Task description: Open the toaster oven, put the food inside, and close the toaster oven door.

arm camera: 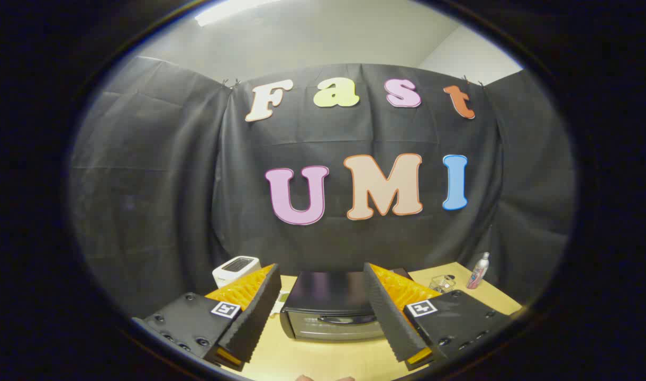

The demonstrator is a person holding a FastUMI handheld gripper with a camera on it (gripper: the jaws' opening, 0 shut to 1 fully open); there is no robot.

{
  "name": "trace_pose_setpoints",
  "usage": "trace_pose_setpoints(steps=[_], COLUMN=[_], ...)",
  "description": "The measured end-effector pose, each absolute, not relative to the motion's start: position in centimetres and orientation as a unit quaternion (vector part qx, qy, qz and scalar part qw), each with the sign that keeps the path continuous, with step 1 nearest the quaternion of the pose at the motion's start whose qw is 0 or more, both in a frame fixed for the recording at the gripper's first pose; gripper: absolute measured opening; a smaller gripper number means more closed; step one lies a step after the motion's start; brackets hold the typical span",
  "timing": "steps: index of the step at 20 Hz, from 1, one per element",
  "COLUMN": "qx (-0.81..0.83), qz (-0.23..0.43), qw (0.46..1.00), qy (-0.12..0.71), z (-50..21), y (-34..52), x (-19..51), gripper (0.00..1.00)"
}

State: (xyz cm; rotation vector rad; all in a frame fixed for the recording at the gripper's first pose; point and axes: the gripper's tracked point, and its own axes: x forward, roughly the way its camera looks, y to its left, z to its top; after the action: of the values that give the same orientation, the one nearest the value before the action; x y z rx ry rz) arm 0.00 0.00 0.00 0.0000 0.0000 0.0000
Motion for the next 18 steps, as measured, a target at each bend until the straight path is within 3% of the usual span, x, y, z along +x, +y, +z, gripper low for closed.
trace_pose_setpoints(steps=[18], qx=[0.000], qz=[-0.043], qw=[0.998], qy=[0.043], z=[-3.7], y=[-2.9], x=[2.3], gripper=[0.98])
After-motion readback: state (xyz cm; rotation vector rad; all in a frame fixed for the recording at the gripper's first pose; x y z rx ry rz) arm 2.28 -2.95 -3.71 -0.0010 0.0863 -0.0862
